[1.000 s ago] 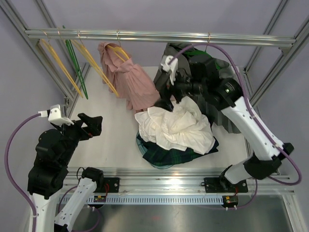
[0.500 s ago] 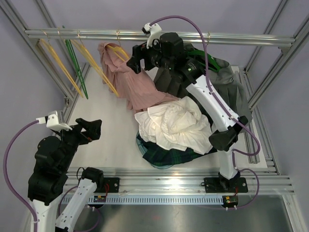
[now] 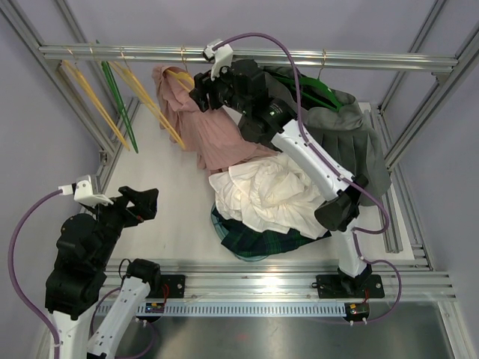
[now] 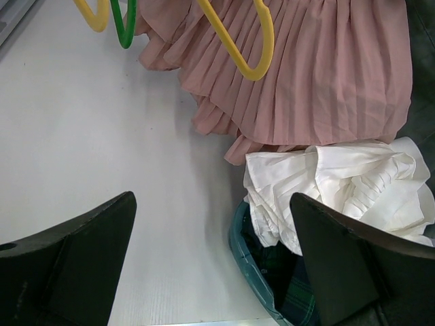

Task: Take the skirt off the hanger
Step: Grab a hanger with the skirt on it with the right arm

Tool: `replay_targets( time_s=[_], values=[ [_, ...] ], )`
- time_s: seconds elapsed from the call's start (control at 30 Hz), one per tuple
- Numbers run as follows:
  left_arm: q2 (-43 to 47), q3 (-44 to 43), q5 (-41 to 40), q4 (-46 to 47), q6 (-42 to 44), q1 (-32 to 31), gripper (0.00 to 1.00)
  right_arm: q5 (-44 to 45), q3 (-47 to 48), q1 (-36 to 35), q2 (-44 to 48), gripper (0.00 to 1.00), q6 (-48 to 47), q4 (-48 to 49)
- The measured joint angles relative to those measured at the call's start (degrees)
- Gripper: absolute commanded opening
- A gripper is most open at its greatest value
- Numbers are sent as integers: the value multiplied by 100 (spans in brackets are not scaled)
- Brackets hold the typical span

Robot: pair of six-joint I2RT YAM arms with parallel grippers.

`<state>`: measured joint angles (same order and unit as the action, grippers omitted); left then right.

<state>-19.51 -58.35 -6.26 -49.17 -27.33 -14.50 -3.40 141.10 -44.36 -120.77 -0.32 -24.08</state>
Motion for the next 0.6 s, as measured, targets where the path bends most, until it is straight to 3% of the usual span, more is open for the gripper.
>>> replay_targets(
  time_s=[0.13, 0.17, 0.23, 0.27, 0.33, 0.6],
  values=[
    [79, 74, -4, -31, -31, 0, 99, 236, -754, -81, 87, 52, -339, 487],
    [81, 81, -2, -46, -37, 0, 99, 264, -872, -90, 87, 40, -396, 529],
    [79, 83, -4, -48, -39, 0, 99, 291, -1095, -92, 87, 27, -540, 645],
    [79, 83, -2, -46, -42, 0, 99, 293, -1147, -92, 87, 14, -597, 678],
    [79, 83, -4, -48, -42, 0, 99, 295, -1187, -90, 87, 1, -732, 739],
    [79, 83, -7, -52, -72, 0, 99, 229, -1515, -98, 212, 0, -1038, 1128]
  ],
)
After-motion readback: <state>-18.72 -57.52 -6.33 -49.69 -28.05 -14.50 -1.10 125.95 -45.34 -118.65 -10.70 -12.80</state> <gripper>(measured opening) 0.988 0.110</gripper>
